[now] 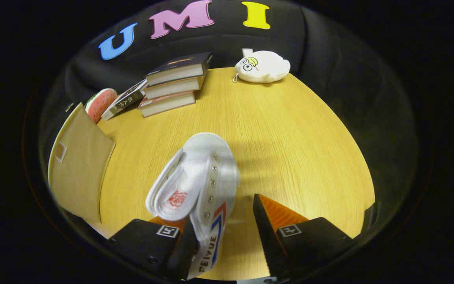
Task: Open the storage box then place both shoes into the box .Put the left shoe in first, then the right shoe, with the right side of both shoes facing outward in a uniform manner.
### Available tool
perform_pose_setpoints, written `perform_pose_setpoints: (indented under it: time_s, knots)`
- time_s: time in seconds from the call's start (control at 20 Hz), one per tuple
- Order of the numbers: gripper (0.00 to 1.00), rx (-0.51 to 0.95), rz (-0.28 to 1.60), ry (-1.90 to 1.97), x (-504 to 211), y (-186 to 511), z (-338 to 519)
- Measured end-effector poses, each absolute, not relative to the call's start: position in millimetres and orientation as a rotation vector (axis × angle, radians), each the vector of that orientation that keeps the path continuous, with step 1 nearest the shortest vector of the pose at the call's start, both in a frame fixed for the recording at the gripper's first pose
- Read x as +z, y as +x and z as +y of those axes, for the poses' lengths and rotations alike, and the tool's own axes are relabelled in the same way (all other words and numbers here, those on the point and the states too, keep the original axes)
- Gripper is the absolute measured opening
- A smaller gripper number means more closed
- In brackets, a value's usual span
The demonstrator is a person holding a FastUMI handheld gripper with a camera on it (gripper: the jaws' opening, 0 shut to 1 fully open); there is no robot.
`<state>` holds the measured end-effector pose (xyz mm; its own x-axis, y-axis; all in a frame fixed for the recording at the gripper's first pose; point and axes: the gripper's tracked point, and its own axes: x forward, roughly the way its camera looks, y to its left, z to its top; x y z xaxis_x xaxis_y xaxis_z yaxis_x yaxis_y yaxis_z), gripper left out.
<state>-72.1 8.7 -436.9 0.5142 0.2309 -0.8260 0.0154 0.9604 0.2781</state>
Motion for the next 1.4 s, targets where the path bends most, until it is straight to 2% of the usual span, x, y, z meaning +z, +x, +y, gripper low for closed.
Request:
perform_pose_setpoints:
  time_s: [0.1, 0.15, 0.2, 0.25, 0.5, 0.95, 1.15, 1.4]
  knots:
    - [0.38, 0.058, 1.037, 0.273, -441.2, -67.5, 1.3]
    - [0.30, 0.025, 1.048, 0.289, -440.9, -67.5, -2.2]
    - [0.11, 0.002, 1.075, 0.322, -438.2, -70.7, -1.8]
    - [0.08, -0.020, 1.101, 0.361, -434.0, -73.0, 1.1]
    - [0.08, -0.019, 1.050, 0.445, -361.9, -67.3, 16.9]
    - [0.08, 0.170, 0.994, 0.567, -217.7, -42.5, 146.2]
    - [0.07, 0.244, 1.050, 0.579, -196.2, -42.6, 219.9]
    - [0.07, 0.266, 1.159, 0.498, -211.2, -52.5, 287.3]
